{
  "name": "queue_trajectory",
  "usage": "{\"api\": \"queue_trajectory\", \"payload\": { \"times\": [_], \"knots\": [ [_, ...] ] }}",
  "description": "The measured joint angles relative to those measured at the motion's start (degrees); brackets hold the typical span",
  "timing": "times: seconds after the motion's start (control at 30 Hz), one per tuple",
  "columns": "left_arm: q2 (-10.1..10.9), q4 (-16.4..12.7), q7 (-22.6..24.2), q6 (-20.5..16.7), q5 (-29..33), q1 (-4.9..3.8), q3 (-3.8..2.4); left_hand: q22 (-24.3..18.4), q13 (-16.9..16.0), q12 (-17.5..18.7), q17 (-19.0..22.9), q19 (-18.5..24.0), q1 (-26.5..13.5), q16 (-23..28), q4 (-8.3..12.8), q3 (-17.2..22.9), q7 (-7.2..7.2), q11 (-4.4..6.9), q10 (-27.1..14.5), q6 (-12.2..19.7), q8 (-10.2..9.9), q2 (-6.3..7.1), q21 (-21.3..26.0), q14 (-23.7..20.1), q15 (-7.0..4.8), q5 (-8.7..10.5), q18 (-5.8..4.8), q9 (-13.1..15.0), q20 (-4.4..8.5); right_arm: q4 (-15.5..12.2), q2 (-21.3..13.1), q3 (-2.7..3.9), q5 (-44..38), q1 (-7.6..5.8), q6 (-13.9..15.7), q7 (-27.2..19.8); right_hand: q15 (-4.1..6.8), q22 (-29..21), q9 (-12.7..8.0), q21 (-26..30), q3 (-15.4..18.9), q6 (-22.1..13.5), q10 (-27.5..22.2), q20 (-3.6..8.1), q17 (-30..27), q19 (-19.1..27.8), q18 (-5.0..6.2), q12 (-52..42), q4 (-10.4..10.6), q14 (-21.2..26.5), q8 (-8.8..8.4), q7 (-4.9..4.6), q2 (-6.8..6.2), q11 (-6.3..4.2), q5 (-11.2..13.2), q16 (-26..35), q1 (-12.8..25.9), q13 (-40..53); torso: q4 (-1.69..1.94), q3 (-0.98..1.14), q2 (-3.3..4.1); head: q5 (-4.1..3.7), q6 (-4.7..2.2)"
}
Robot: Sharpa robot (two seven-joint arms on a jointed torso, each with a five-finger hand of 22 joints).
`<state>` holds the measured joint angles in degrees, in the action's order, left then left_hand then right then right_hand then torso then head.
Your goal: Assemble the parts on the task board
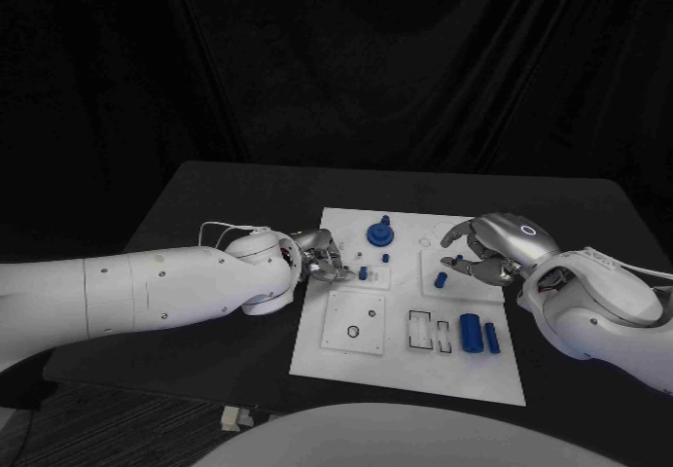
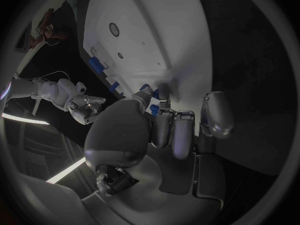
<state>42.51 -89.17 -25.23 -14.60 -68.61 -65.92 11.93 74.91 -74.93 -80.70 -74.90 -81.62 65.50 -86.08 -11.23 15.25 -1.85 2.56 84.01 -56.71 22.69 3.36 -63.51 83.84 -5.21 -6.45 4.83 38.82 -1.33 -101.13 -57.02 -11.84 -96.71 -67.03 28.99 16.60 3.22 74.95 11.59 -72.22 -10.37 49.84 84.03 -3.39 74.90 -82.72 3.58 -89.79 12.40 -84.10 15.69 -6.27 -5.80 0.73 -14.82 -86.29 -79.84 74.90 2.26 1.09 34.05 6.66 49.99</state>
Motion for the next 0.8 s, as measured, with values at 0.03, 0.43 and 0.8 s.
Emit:
{"api": "queue_trajectory", "payload": {
  "times": [0.03,0.43,0.8],
  "knots": [
    [0.0,0.0,0.0,0.0,0.0,0.00,0.00,0.0,0.0,0.0,0.0,0.0,0.0,0.0,-0.1,-0.4,0.00,0.00,0.0,0.0,0.0,0.00,0.0,0.0,0.00,0.37,0.00,0.0,0.00,0.0,0.0,0.00,0.0,0.00,0.0,0.0,0.00,0.0,0.0,0.0,0.0,0.0,0.0,0.00,0.0,0.0,0.00,0.0,0.0,0.0,0.00,0.00,0.00,0.00,0.0,0.0,0.0,0.0,0.00,0.00,0.00,-0.01,0.00],
    [0.1,-0.1,0.0,0.2,0.0,0.00,-0.03,0.0,0.0,0.0,0.0,0.2,-3.4,0.0,-4.4,-7.4,-0.71,-0.40,0.0,0.7,0.2,1.42,0.2,0.2,0.21,3.40,0.00,0.8,-0.20,0.0,-0.1,0.00,0.0,0.01,0.0,0.0,0.00,0.0,-0.1,0.0,0.0,0.2,0.0,0.00,0.0,0.0,0.00,0.0,0.0,0.0,0.00,0.21,0.00,0.00,0.0,0.0,0.0,0.0,0.00,0.01,0.02,-0.10,0.00],
    [0.8,-0.5,0.2,0.2,0.0,0.01,0.06,0.0,0.0,-0.2,0.0,0.2,-5.2,0.0,-5.4,-13.5,-0.60,-0.40,0.0,2.1,2.2,1.41,0.2,0.2,0.21,3.40,-0.01,2.7,-0.20,0.0,-0.1,0.00,0.0,0.01,0.0,0.0,0.00,0.0,-0.1,0.0,0.0,0.2,0.0,0.00,0.0,0.0,0.00,0.0,0.0,0.0,0.00,0.21,0.00,0.00,0.0,0.0,0.0,0.0,0.00,0.01,0.03,-0.11,0.00]
  ]
}}
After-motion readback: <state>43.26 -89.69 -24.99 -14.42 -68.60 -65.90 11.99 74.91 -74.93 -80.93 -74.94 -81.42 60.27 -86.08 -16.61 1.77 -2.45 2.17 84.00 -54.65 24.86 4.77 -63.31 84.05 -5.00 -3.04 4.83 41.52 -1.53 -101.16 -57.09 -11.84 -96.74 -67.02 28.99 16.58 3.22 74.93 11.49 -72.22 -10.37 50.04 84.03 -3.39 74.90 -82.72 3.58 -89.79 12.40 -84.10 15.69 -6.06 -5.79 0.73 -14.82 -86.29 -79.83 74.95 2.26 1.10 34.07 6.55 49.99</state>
